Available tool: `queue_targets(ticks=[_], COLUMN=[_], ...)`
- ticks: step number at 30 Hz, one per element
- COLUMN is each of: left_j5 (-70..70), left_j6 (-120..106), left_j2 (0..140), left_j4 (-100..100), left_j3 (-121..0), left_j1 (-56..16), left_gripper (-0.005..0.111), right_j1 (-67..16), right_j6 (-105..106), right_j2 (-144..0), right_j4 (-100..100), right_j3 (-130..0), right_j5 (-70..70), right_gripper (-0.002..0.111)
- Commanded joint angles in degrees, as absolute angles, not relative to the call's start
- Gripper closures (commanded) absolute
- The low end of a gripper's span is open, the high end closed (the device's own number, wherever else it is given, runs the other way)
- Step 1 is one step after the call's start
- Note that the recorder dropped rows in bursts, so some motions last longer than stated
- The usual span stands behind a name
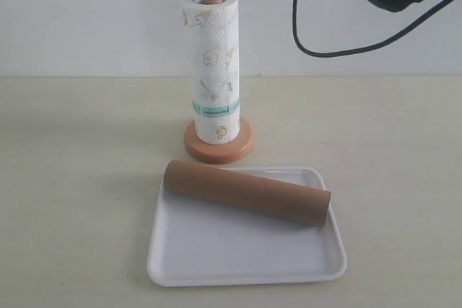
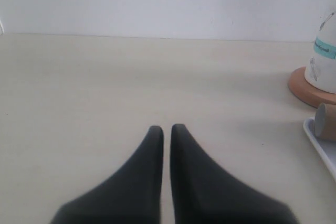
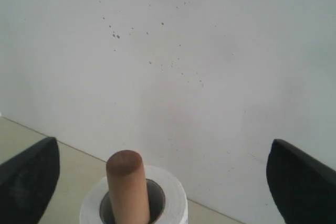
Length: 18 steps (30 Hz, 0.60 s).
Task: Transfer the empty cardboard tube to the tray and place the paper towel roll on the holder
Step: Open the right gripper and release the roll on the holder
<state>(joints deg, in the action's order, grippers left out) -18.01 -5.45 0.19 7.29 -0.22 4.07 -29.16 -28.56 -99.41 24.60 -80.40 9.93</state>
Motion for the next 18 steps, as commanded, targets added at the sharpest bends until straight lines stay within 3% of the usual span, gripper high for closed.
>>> queue_targets(ticks=[1,18], left_j5=[-17.87,-17.87], left_j6=[-5.61,-5.61], left_j2=[0.0,0.0], left_j4=[7.73,7.73], left_j3=[0.0,0.0], left_j1=[3.71,3.71], left_gripper=[0.102,0.102], right_j1=[-29.25,-29.25], right_j6=[-27.58,-27.95], right_j2=[-96.87,-96.59], right_j4=[25.01,24.89], right_j3=[-80.64,-80.64], right_j5=[6.24,-5.95], right_gripper=[0.003,0.003])
